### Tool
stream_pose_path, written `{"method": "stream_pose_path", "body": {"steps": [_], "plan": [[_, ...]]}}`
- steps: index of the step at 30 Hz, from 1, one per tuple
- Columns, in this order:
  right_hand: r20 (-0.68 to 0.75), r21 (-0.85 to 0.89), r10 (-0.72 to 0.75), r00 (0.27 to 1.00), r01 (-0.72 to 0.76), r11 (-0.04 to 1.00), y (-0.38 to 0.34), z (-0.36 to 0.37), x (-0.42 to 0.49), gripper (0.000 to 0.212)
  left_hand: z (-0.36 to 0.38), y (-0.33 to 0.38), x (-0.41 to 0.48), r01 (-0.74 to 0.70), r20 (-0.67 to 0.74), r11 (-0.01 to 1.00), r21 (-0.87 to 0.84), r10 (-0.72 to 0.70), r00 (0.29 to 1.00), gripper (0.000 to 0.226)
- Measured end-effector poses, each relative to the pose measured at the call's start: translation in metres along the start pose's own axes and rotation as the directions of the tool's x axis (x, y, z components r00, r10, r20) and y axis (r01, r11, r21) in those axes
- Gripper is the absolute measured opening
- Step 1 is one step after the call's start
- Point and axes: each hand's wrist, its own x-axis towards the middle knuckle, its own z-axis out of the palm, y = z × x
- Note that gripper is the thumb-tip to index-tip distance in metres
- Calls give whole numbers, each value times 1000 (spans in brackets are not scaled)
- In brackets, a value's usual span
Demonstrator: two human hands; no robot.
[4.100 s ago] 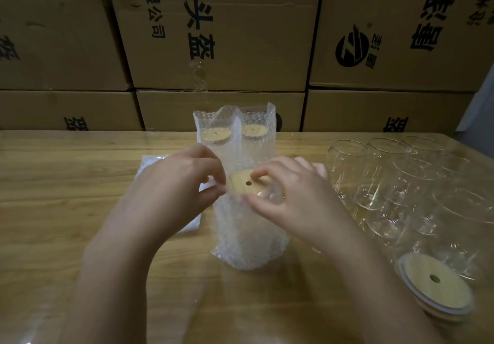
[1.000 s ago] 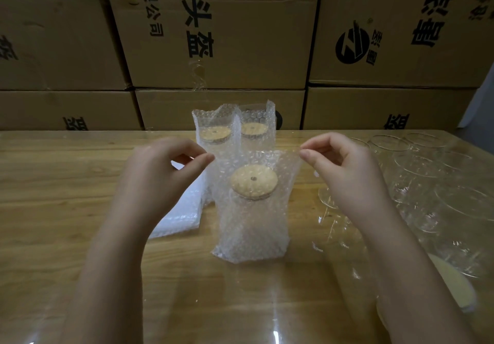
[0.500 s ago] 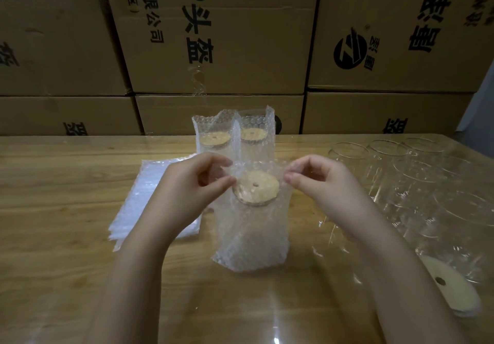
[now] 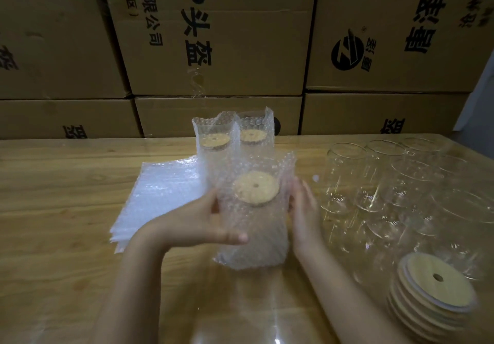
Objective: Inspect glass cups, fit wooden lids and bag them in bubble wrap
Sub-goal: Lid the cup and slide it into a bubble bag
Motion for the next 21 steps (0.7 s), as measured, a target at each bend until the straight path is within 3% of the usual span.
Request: {"method": "stream_pose_path", "body": {"steps": [3, 9, 13, 16, 21], "plan": [[-54, 16, 28, 998, -27, 1000, 23, 5, -13, 26, 17, -9, 15, -20, -16, 1000, -6, 20, 1000, 112], [-59, -6, 93, 994, -94, 996, 27, 5, -10, 30, 42, -18, 30, -49, -216, 966, -255, -8, 976, 88], [91, 16, -21, 996, 20, 1000, 20, -3, -8, 74, 51, -26, 34, -69, -385, 904, -422, -110, 916, 92], [266, -6, -45, 963, 48, 999, 17, -1, -9, 99, 56, -27, 35, -101, -417, 868, -487, -129, 900, 83], [354, -210, -19, 935, 99, 973, 11, -2, -6, 78, 56, -30, 36, -114, -426, 832, -543, -156, 891, 79]]}}
